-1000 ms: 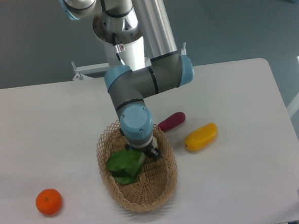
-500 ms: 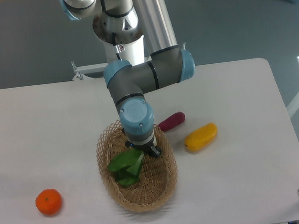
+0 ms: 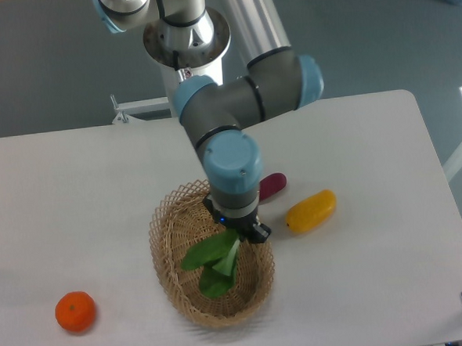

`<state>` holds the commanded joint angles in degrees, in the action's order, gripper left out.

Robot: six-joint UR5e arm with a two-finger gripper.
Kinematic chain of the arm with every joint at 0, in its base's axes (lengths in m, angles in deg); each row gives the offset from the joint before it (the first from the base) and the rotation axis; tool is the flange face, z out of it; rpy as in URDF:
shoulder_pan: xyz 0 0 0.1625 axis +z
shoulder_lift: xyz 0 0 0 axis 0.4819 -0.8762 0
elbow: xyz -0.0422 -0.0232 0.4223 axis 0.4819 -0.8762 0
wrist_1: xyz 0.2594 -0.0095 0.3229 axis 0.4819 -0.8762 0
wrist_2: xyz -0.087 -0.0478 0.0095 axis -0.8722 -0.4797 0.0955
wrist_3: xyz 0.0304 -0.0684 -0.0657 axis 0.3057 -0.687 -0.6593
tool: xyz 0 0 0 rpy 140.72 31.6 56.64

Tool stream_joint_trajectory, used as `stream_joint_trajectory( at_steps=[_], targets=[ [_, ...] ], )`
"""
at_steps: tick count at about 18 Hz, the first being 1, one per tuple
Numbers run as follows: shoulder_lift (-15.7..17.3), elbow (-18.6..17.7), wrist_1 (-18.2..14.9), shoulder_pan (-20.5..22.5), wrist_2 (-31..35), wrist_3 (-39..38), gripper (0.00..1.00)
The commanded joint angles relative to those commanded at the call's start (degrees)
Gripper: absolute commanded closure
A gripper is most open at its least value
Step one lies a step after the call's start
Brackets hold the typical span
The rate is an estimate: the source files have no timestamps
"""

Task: Pick up the green vegetable from the basket
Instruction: 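Lift the bok choy out of the basket and carry it aside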

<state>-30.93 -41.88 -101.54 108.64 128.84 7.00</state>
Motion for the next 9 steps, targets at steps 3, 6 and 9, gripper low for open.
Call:
stream_joint_trajectory(
  at_steps=[3, 6, 9],
  targets=[
    [-0.2, 2.2, -0.2, 2.8, -0.1, 0.7, 1.0],
    [-0.4, 4.4, -0.5, 5.3, -0.1, 2.4, 1.0],
    [-1.0, 6.1, -1.3, 8.2, -0.1, 7.8, 1.0]
  ],
)
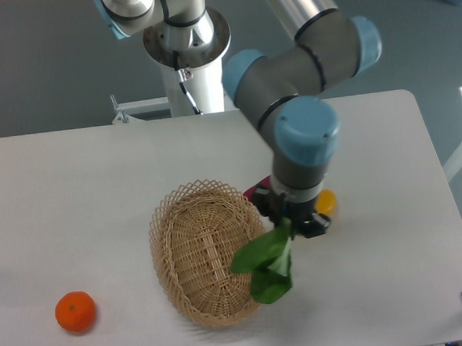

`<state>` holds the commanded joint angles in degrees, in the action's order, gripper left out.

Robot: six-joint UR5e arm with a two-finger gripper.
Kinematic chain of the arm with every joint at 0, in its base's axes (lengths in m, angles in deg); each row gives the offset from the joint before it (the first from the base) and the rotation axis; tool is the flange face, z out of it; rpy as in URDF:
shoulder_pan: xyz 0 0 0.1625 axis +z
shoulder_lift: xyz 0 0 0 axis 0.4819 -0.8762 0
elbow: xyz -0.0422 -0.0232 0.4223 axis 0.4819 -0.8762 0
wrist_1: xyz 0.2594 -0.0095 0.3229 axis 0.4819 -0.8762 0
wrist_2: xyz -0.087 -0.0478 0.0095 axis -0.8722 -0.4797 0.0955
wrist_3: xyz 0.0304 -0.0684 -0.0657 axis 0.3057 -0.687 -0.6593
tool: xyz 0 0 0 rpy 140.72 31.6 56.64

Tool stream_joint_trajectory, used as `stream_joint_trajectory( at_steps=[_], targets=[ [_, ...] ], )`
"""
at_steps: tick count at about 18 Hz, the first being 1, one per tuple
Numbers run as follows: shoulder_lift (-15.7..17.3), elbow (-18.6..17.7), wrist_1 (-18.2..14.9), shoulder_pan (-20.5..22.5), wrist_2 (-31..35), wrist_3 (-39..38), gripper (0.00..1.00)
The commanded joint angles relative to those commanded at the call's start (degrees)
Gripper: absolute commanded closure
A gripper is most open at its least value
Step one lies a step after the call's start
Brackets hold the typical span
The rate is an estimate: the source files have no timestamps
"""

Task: Pick up the green vegetable from the basket
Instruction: 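Lift the bok choy out of the basket and carry it aside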

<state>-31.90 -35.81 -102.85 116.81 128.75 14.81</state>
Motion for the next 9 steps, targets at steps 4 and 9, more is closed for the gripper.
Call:
stream_joint_trajectory(
  at_steps=[4, 9],
  targets=[
    [-1.9, 3.3, -2.4, 2.6, 0.1, 5.4, 1.0],
    [-4.2, 6.7, -2.9, 3.3, 0.4, 7.9, 1.0]
  ],
)
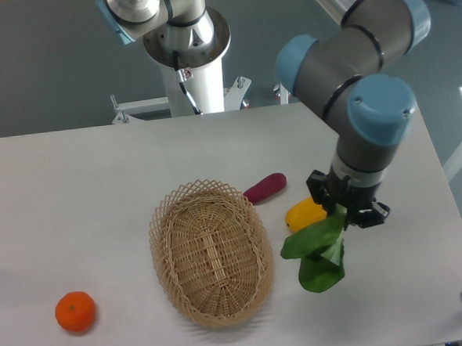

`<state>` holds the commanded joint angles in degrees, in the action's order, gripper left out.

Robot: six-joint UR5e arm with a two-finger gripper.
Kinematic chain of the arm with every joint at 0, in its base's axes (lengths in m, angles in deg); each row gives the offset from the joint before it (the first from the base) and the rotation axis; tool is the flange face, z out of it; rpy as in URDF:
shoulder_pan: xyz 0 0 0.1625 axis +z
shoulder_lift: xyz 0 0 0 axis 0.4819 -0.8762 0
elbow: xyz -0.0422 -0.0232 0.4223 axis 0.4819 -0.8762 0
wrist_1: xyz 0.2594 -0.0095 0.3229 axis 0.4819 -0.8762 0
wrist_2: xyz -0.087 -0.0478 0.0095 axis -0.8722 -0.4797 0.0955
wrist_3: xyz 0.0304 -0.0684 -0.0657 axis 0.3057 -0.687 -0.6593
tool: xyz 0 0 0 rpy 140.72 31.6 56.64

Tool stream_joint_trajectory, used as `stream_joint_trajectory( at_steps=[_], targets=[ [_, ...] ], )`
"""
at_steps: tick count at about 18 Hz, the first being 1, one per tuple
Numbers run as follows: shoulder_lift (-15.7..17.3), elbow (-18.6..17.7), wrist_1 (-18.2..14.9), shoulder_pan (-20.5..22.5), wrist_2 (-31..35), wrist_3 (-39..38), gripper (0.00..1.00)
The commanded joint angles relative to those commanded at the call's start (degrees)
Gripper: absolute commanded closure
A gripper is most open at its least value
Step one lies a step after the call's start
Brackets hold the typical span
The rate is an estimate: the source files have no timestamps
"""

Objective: Pick up the green vegetable from the basket

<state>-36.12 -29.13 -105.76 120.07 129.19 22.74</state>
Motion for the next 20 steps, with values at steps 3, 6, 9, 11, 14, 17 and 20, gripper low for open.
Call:
stream_joint_trajectory(
  at_steps=[3, 6, 9, 11, 14, 17, 20],
  targets=[
    [-0.5, 0.4, 0.1, 0.0, 0.4, 0.5, 1.0],
    [-1.3, 0.7, 0.4, 0.0, 1.2, 2.0, 1.0],
    [-1.8, 1.6, 0.2, 0.8, 1.9, 3.9, 1.0],
    [-1.8, 1.7, 0.2, 1.1, 2.1, 4.7, 1.0],
    [-1.9, 1.7, 0.4, 1.3, 2.1, 5.1, 1.0],
    [-2.0, 1.8, 0.4, 1.7, 2.1, 5.6, 1.0],
    [-2.3, 2.2, 0.4, 2.1, 2.0, 6.1, 1.0]
  ],
)
